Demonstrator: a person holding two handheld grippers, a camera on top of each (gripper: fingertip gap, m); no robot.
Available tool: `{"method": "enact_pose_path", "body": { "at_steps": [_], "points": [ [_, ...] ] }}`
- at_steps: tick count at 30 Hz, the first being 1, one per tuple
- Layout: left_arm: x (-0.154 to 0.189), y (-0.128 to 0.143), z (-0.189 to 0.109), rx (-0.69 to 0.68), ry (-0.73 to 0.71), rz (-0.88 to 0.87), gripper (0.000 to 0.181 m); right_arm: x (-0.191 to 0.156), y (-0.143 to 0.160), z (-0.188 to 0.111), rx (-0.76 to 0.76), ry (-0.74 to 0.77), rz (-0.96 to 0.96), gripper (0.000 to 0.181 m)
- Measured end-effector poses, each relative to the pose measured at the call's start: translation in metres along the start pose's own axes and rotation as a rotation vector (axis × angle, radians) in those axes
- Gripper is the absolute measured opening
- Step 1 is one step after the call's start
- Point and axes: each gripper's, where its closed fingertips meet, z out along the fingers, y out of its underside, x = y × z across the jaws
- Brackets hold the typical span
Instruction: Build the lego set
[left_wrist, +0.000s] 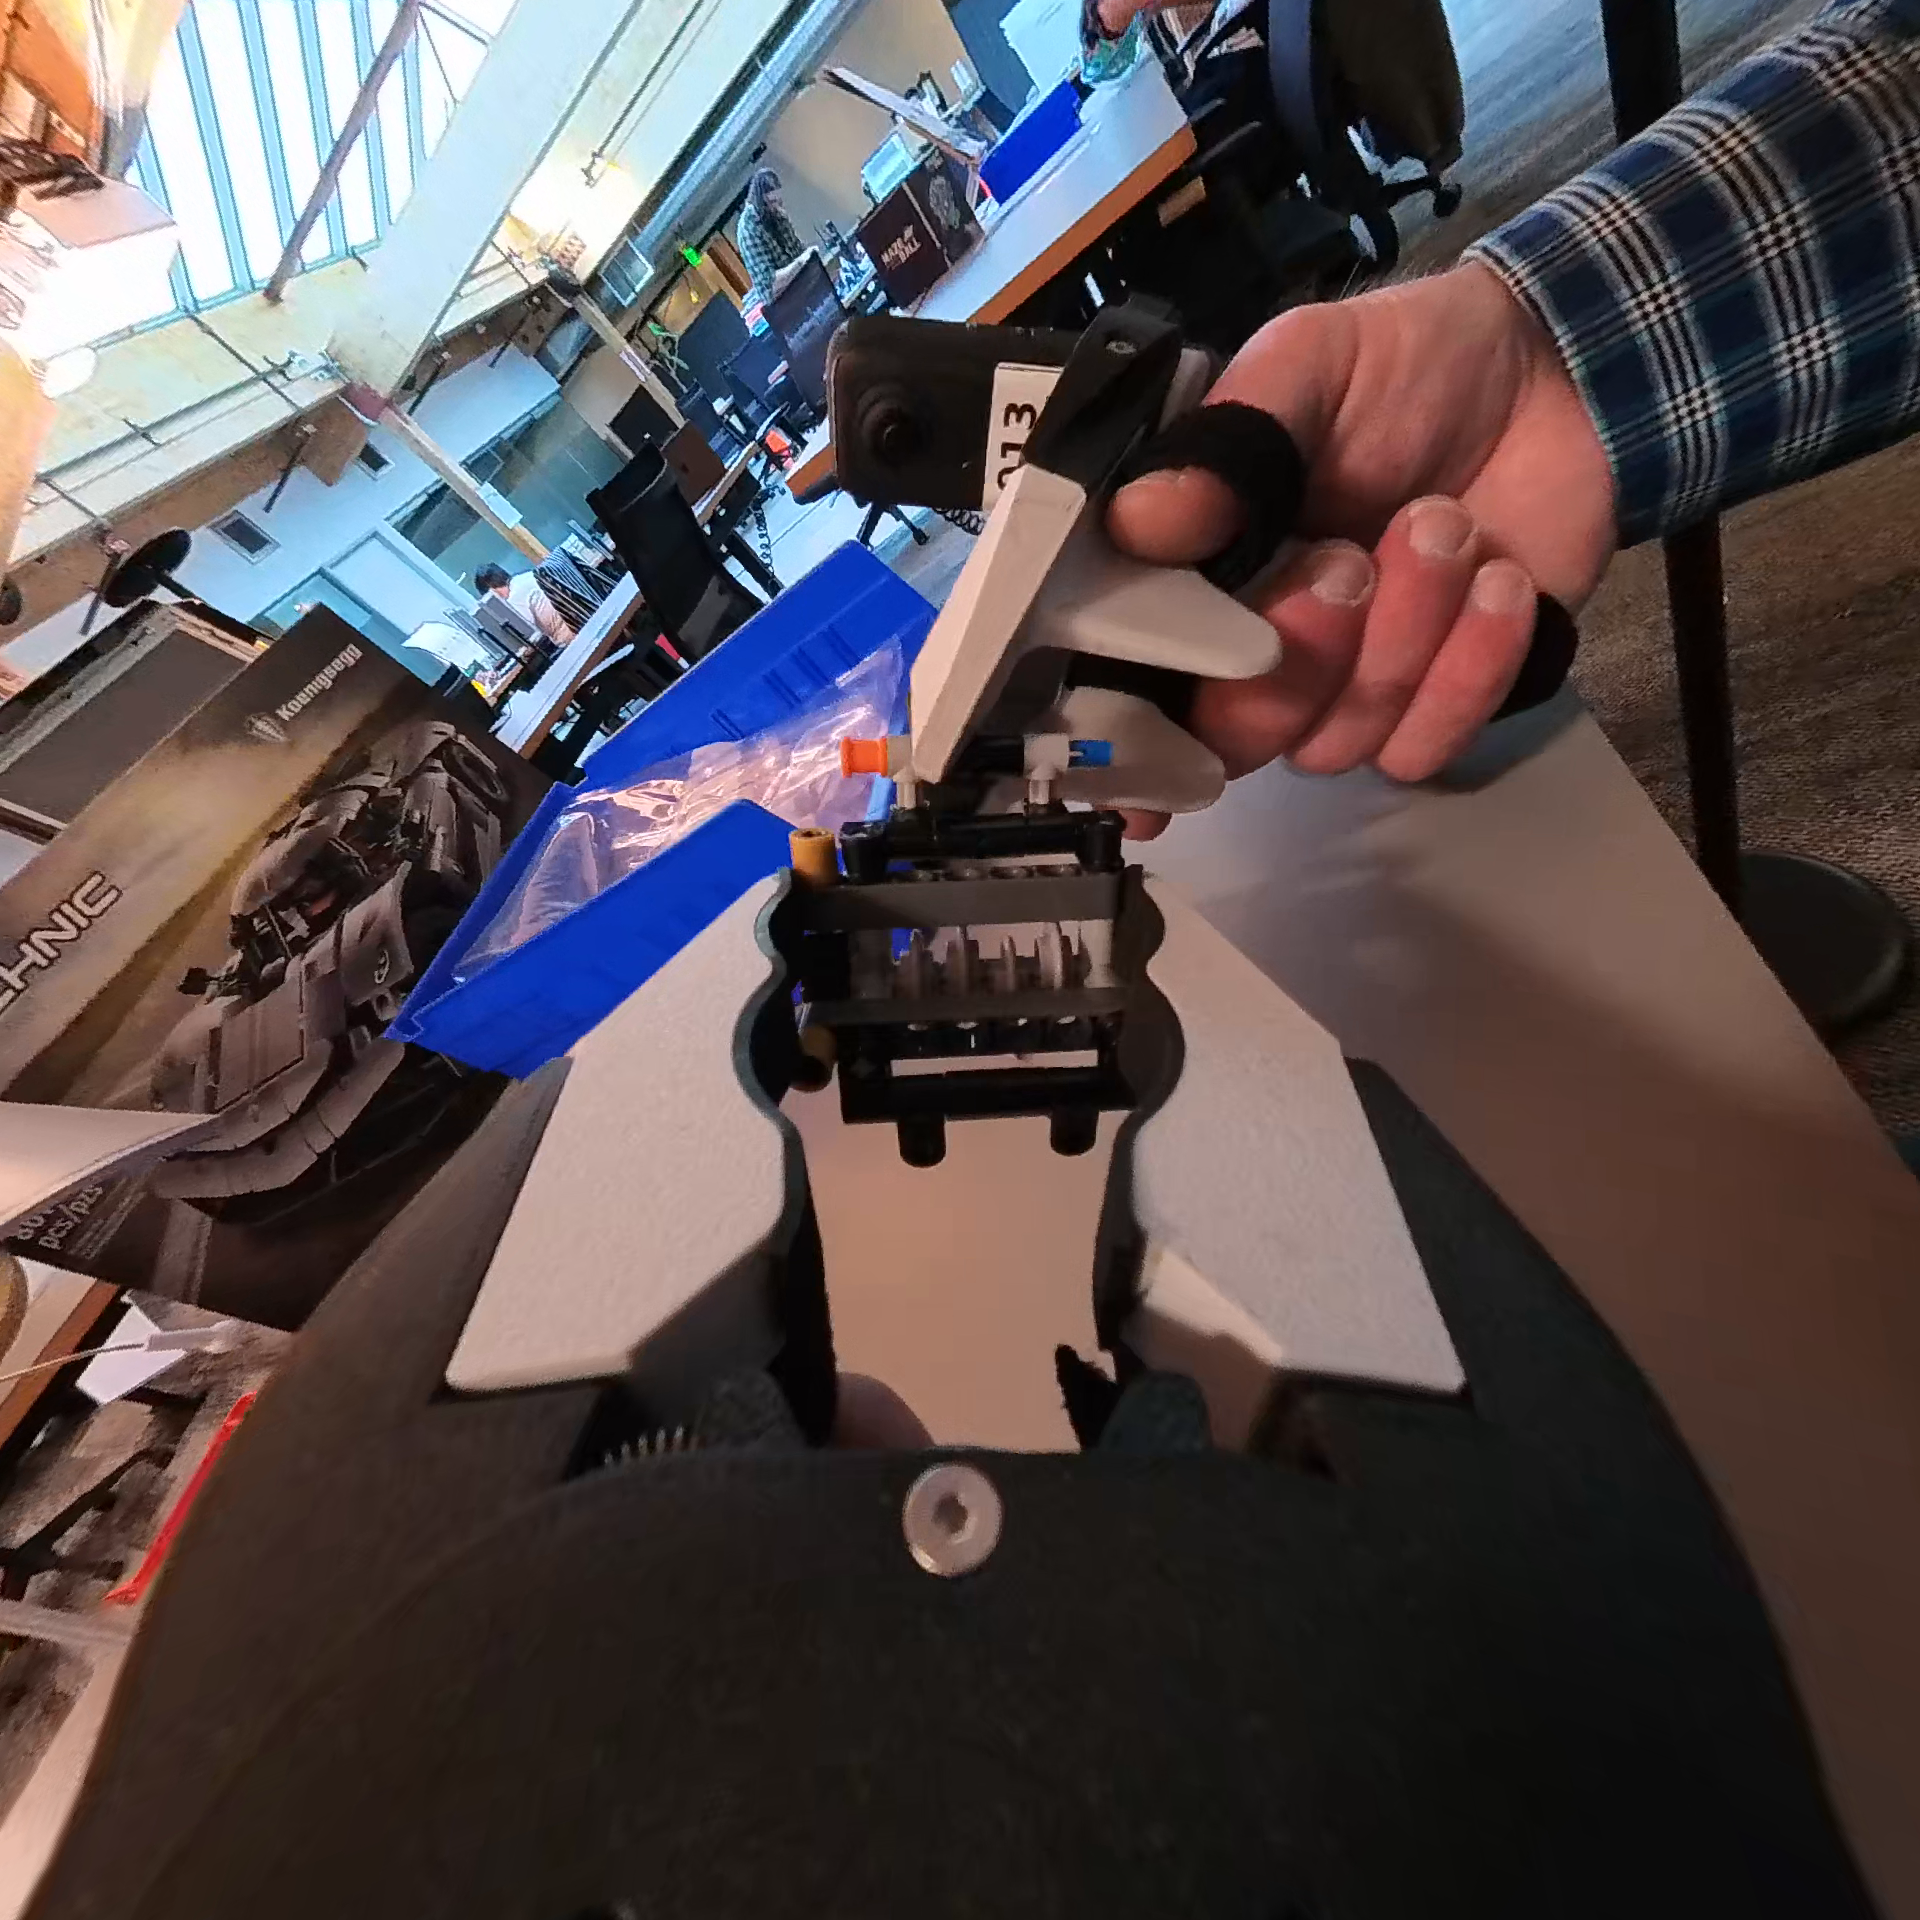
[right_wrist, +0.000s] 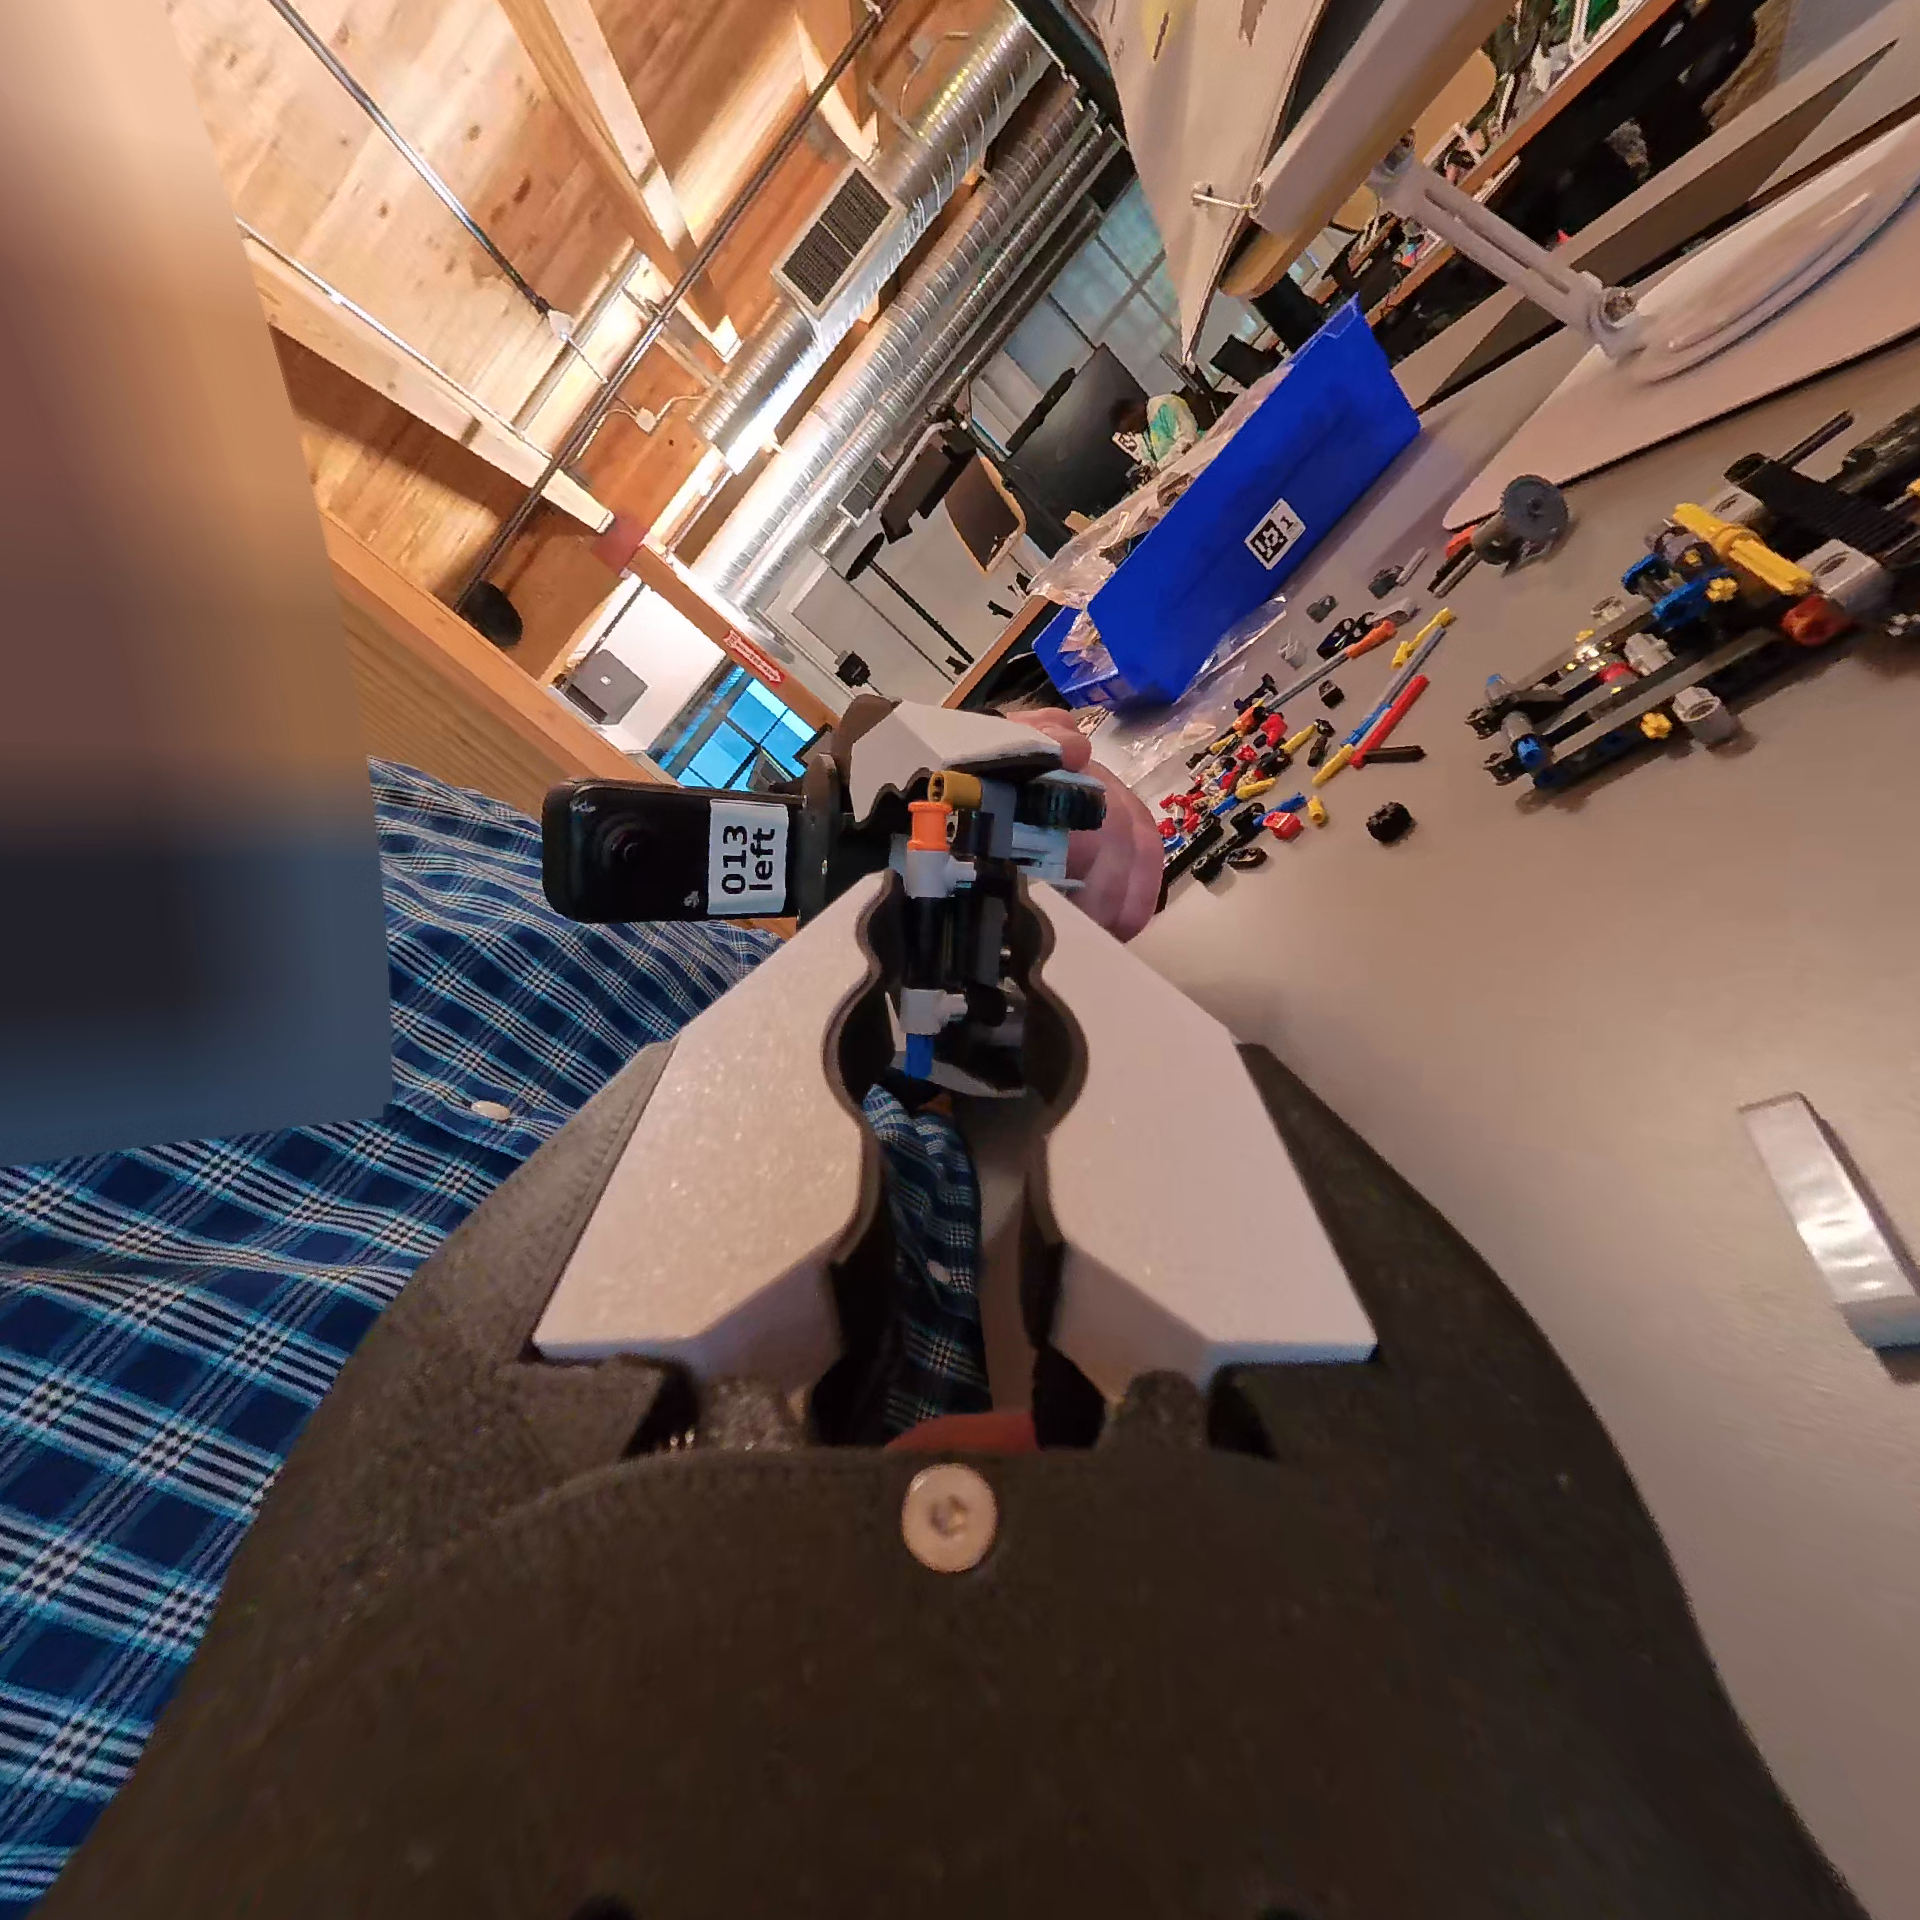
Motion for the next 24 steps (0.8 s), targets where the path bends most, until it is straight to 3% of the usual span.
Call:
{"method": "enact_pose_path", "body": {
  "at_steps": [9, 12, 16, 19, 24],
  "points": [
    [-0.001, -0.005, -0.002, 0.027, -0.013, 0.008, 0.057, -0.004, 0.001, 0.003, -0.017, 0.006, -0.038, 0.015],
    [-0.005, -0.002, -0.002, 0.022, -0.023, -0.001, 0.058, -0.001, -0.001, 0.004, 0.007, 0.021, -0.017, 0.004],
    [-0.009, -0.005, -0.003, 0.04, -0.031, -0.029, 0.057, -0.002, -0.003, 0.005, -0.002, 0.05, -0.048, 0.008],
    [-0.013, -0.003, -0.004, 0.04, -0.038, -0.052, 0.058, 0.0, -0.014, -0.006, 0.044, 0.057, -0.048, 0.026],
    [-0.014, -0.009, -0.007, 0.073, -0.038, -0.058, 0.058, 0.0, -0.007, -0.009, 0.017, 0.01, 0.008, 0.025]
  ]
}}
